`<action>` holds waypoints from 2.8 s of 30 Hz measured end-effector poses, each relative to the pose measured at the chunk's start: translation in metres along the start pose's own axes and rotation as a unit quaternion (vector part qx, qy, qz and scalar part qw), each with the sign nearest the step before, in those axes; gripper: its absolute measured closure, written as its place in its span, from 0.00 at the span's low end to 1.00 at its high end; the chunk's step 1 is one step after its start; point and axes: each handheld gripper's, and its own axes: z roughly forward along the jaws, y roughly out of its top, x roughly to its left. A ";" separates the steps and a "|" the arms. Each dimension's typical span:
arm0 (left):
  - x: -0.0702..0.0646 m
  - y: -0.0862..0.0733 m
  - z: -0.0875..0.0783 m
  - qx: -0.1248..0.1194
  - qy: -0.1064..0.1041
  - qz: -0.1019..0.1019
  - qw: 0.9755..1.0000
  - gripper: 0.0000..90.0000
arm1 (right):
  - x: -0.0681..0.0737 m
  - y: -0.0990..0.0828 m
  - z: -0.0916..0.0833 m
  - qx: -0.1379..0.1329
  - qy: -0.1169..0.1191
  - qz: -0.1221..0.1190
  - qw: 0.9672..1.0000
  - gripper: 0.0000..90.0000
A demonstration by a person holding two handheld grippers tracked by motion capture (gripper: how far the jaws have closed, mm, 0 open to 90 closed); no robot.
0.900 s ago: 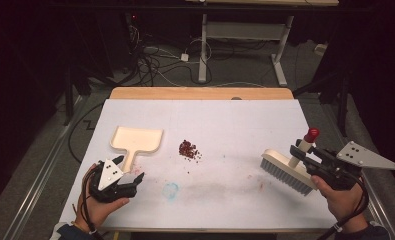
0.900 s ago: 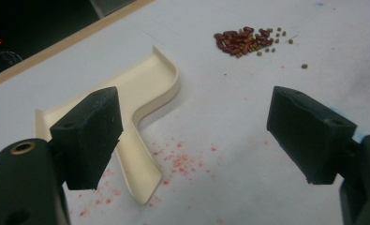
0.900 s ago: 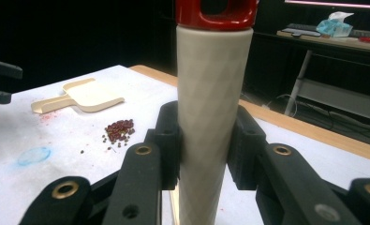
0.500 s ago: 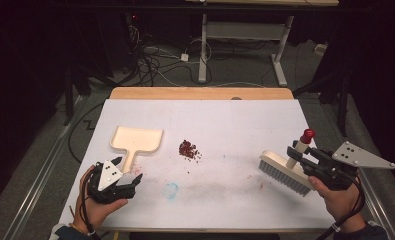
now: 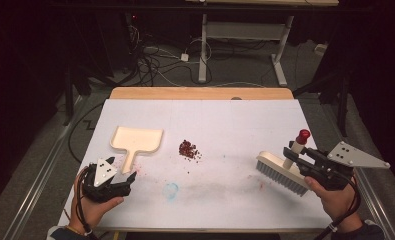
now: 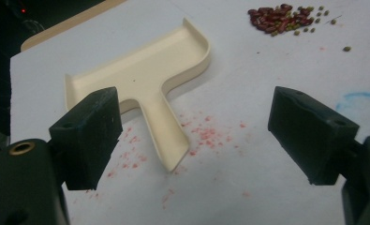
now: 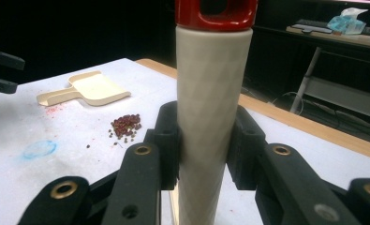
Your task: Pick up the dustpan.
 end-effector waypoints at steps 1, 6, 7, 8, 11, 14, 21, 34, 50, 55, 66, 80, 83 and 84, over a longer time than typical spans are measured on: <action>0.000 0.000 0.000 0.000 0.000 0.000 1.000 0.19 | 0.000 0.000 0.000 -0.001 0.000 -0.001 1.000 0.78; 0.008 -0.001 0.010 0.018 0.007 -0.019 1.000 0.20 | 0.000 0.001 -0.003 -0.005 -0.004 -0.001 1.000 0.78; 0.009 -0.001 0.012 0.024 0.009 -0.023 0.999 0.20 | 0.000 0.002 -0.003 -0.005 -0.003 -0.001 1.000 0.78; 0.011 0.000 0.015 0.030 0.009 -0.026 0.999 0.20 | 0.000 0.002 -0.004 -0.005 -0.005 -0.001 1.000 0.78; 0.019 0.002 0.035 0.067 -0.001 -0.054 0.996 0.22 | 0.001 0.003 -0.003 -0.006 -0.005 -0.004 1.000 0.78; 0.024 0.000 0.056 0.093 -0.019 -0.078 0.992 0.24 | 0.001 0.003 -0.003 -0.006 -0.006 -0.004 1.000 0.78; 0.036 0.001 0.088 0.119 -0.037 -0.123 0.984 0.34 | 0.002 0.002 -0.002 -0.003 -0.007 -0.003 1.000 0.78; 0.040 0.011 0.099 0.122 -0.008 -0.150 0.981 0.71 | 0.003 0.001 -0.001 0.001 -0.006 -0.004 1.000 0.77; 0.049 0.030 0.069 0.133 -0.018 -0.087 0.987 0.72 | 0.001 -0.001 0.003 0.005 -0.005 -0.004 1.000 0.78; 0.040 0.035 0.047 0.148 -0.048 -0.065 0.986 0.72 | 0.001 -0.002 0.002 0.005 -0.005 -0.001 1.000 0.78; -0.004 0.032 0.010 0.175 -0.111 0.007 0.978 0.71 | 0.004 -0.001 0.008 0.008 0.000 -0.004 1.000 0.78; -0.025 0.022 0.015 0.201 -0.162 0.034 0.966 0.71 | 0.001 -0.001 0.020 0.006 0.004 0.003 1.000 0.78; -0.026 0.021 0.018 0.203 -0.165 0.036 0.964 0.71 | 0.000 0.000 0.024 0.007 0.004 0.010 1.000 0.78; -0.027 0.021 0.019 0.203 -0.165 0.037 0.964 0.71 | 0.000 0.001 0.024 0.007 0.003 0.011 1.000 0.78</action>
